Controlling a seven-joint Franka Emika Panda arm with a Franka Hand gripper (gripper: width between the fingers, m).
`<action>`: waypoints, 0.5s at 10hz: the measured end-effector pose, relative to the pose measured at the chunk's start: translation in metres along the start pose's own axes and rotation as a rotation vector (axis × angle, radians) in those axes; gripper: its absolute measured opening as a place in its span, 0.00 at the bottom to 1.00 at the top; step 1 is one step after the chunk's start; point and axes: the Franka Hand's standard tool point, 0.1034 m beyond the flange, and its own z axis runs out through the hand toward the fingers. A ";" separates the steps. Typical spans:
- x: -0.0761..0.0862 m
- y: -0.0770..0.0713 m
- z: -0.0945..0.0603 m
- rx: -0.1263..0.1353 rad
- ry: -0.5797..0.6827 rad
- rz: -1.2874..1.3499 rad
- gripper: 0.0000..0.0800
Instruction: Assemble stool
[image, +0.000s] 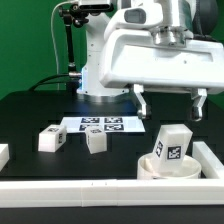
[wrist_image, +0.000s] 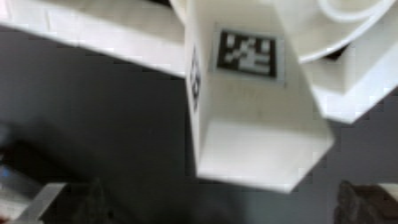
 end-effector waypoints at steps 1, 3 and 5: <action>-0.004 -0.005 0.002 0.024 -0.084 0.012 0.81; -0.008 -0.011 0.000 0.071 -0.281 0.036 0.81; -0.009 -0.016 -0.001 0.093 -0.388 0.040 0.81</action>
Offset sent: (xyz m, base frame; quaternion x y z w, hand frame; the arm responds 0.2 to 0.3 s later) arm 0.0002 0.0044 -0.0001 0.0109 -0.1807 0.0200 0.9833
